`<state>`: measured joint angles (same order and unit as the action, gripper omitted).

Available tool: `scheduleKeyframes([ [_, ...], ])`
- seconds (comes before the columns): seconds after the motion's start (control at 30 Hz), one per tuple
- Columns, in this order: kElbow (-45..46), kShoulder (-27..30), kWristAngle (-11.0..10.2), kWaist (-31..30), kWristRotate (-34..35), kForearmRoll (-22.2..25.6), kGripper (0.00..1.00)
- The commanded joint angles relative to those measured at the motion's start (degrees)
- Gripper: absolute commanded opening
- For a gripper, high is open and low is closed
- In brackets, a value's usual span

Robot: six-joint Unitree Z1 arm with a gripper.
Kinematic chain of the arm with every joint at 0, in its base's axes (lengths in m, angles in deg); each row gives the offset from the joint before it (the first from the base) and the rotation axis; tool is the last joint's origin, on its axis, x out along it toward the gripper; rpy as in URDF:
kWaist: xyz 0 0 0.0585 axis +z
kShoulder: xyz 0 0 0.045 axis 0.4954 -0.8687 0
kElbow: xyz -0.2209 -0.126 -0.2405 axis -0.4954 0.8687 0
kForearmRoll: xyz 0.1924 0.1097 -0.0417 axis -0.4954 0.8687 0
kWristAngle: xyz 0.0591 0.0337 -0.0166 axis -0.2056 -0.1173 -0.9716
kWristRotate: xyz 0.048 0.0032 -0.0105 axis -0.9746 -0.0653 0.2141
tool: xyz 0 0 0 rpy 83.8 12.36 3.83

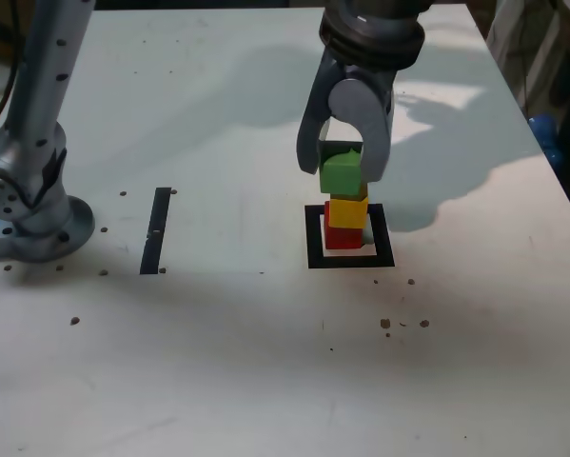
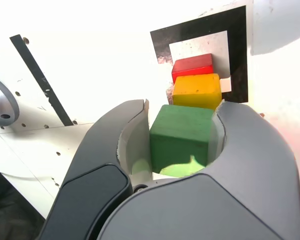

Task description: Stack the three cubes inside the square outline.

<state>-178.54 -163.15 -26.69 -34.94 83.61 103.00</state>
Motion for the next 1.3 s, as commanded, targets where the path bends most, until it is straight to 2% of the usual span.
scheduleKeyframes([
  [0.0,-0.2,-0.6,-0.1,0.2,-0.3,0.3,0.32],
  [0.03,-0.3,-0.7,-0.1,0.2,-0.5,0.2,0.4],
  [0.2,-0.3,-0.9,-0.2,0.4,-1.1,-0.1,0.95],
  [0.23,-0.3,-0.8,-0.2,0.4,-1.1,-0.1,0.99],
  [0.5,0.0,0.1,-0.7,0.4,-1.1,0.0,1.0],
  [0.7,3.1,3.8,-1.8,0.6,-0.1,0.1,1.0],
  [0.97,14.8,13.6,-3.0,1.8,3.3,-2.1,1.0],
  [1.27,30.9,22.0,-2.1,3.3,4.8,-9.1,1.0],
])
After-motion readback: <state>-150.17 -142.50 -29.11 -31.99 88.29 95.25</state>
